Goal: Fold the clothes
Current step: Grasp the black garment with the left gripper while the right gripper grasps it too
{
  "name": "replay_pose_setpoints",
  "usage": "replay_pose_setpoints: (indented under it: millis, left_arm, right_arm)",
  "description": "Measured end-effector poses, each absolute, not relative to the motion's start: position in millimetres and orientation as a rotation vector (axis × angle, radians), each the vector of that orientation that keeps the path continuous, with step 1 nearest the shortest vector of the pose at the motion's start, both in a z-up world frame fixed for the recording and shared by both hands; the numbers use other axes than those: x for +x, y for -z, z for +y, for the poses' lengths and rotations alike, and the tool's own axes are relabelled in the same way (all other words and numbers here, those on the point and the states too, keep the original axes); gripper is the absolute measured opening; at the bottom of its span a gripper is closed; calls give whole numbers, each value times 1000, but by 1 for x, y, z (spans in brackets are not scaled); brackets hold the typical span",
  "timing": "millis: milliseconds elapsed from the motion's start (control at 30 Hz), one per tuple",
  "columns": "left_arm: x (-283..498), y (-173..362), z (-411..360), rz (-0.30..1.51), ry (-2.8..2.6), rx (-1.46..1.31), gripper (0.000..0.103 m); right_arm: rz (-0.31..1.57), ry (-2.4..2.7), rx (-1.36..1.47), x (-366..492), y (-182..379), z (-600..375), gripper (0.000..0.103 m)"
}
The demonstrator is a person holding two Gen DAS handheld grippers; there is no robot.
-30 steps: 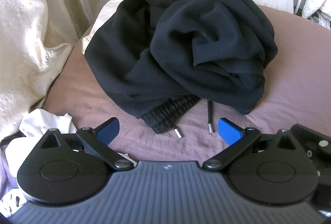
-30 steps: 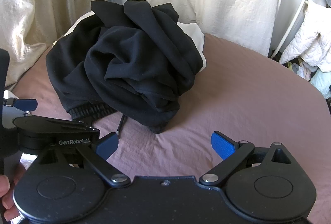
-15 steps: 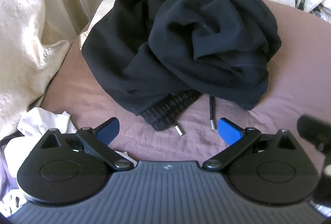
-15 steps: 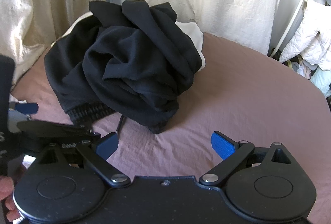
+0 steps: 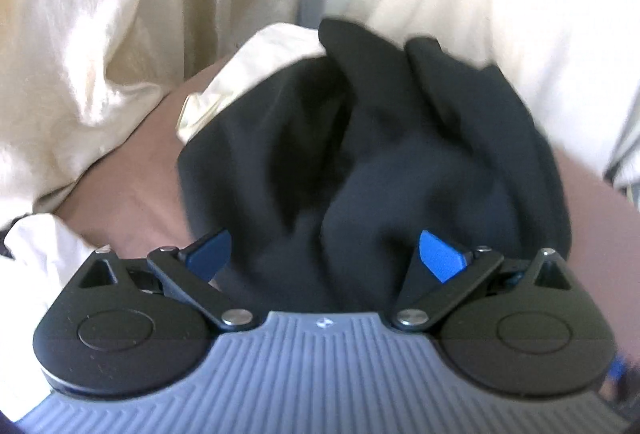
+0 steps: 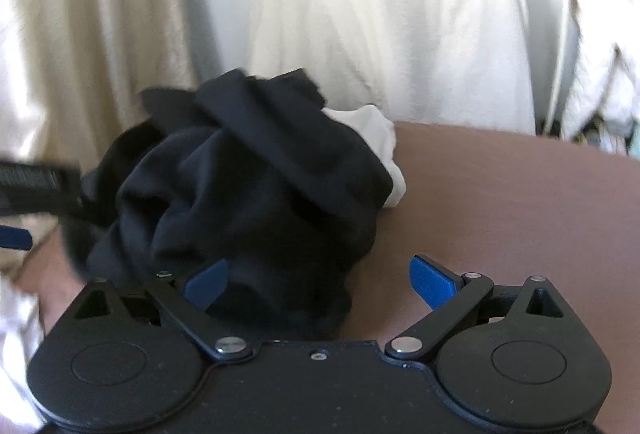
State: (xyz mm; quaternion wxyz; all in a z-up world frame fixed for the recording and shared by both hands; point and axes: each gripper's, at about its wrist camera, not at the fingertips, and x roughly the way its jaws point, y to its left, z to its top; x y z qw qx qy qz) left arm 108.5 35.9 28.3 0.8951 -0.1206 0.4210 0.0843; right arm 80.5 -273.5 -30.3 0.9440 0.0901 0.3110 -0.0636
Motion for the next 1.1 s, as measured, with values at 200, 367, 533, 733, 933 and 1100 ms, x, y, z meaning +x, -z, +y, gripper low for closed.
replay_pose_setpoints:
  millis: [200,367,533,733,933,1100]
  left_arm:
    - [135,12,41,851,-153,-164,103]
    - [140,48,112,959,-338,-435,102]
    - [150,72,155,941,-464,-567,103]
    - [158,137,161,1137,-287,-974,97]
    - [155,91,104,1065,-139,-690,52]
    - [155,79,90,1076,7,-661,46]
  right_arm:
    - [590,134,219,134,18,-293,100]
    - [660,3,157,181,31,-299,100]
    - [690,27,216,216,54,-306,103]
    - [702,-38,660,182,101,-328,86]
    - [675,-70,495,149,73,-296,48]
    - [711,-95,401,123,56,-266,37]
